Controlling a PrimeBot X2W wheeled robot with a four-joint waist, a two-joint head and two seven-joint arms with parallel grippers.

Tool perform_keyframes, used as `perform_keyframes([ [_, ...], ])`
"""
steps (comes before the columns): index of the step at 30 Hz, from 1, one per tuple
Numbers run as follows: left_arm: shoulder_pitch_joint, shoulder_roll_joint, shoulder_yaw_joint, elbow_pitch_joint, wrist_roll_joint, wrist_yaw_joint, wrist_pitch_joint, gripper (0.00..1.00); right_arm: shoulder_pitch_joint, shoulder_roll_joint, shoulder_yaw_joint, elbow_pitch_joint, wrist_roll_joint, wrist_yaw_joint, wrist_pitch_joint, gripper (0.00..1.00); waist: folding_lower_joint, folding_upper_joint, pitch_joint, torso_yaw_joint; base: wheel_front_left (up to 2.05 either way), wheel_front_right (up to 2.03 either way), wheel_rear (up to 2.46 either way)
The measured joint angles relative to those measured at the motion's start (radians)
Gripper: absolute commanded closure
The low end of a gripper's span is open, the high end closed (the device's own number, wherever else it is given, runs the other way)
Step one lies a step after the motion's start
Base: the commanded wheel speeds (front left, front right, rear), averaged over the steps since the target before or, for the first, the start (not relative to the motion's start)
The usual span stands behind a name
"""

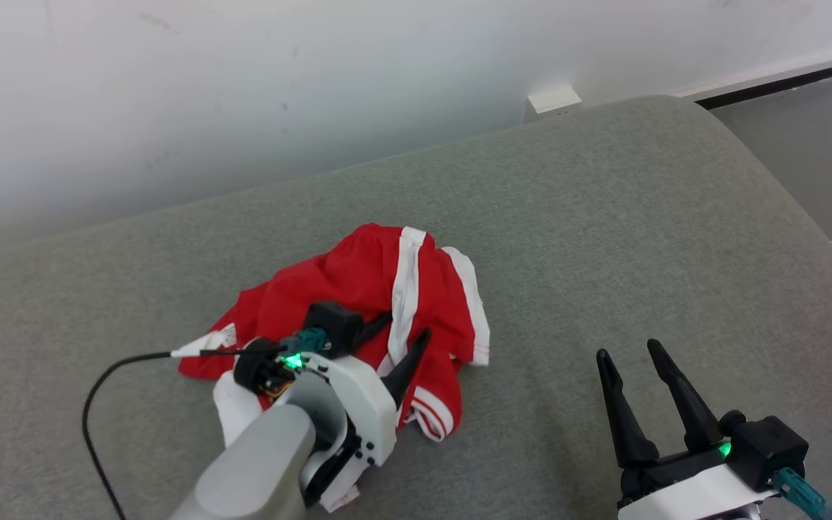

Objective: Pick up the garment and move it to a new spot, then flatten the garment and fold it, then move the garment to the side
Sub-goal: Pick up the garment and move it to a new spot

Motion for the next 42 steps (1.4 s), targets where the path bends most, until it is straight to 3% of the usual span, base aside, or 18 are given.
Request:
perform_keyframes([
  [7,-0.041,-0.025,0.003,0.021,0.006,-0.008,-0.117,0.0,0.004,-0.007,-0.013,0.004,-0.002,0.0,0.0,0.0,0.0,0.0,-0.026,0.061,0.0,0.0,0.0],
  [10,-0.037,-0.018,0.022,-0.017,-0.001,0.01,-0.143,0.0,0.012,-0.011,-0.012,0.004,-0.003,0.0,0.0,0.0,0.0,0.0,-0.048,0.095,0.0,0.0,0.0],
  [20,0.166,0.1,0.182,-0.266,-0.026,0.162,-0.191,0.0,0.043,-0.039,-0.058,-0.046,-0.023,0.0,0.0,0.0,-0.0001,-0.0001,-0.114,0.205,0.0,0.0,0.0],
  [24,0.304,0.123,0.281,-0.417,-0.008,0.229,-0.196,0.0,0.06,-0.042,-0.083,-0.083,-0.035,0.0,0.0,0.0,-0.0001,0.0,-0.125,0.234,0.0,0.0,0.0],
  [27,0.413,0.113,0.337,-0.506,0.021,0.254,-0.197,0.0,0.075,-0.043,-0.099,-0.11,-0.039,0.0,0.0,0.0,-0.0001,0.0,-0.126,0.247,0.0,0.0,0.0],
  [31,0.513,0.071,0.369,-0.55,0.054,0.247,-0.197,0.0,0.091,-0.047,-0.114,-0.132,-0.042,0.0,0.0,0.0,-0.0001,-0.0001,-0.124,0.256,0.0,0.0,0.0],
  [38,0.538,0.011,0.382,-0.527,0.081,0.173,-0.197,0.0,0.095,-0.045,-0.118,-0.14,-0.045,0.0,0.0,0.0,-0.0001,-0.0001,-0.114,0.248,0.0,0.0,0.0],
  [42,0.552,-0.001,0.339,-0.471,0.085,0.123,-0.197,0.0,0.094,-0.043,-0.109,-0.136,-0.045,0.0,0.0,0.0,-0.0001,-0.0001,-0.116,0.23,0.0,0.0,0.0],
])
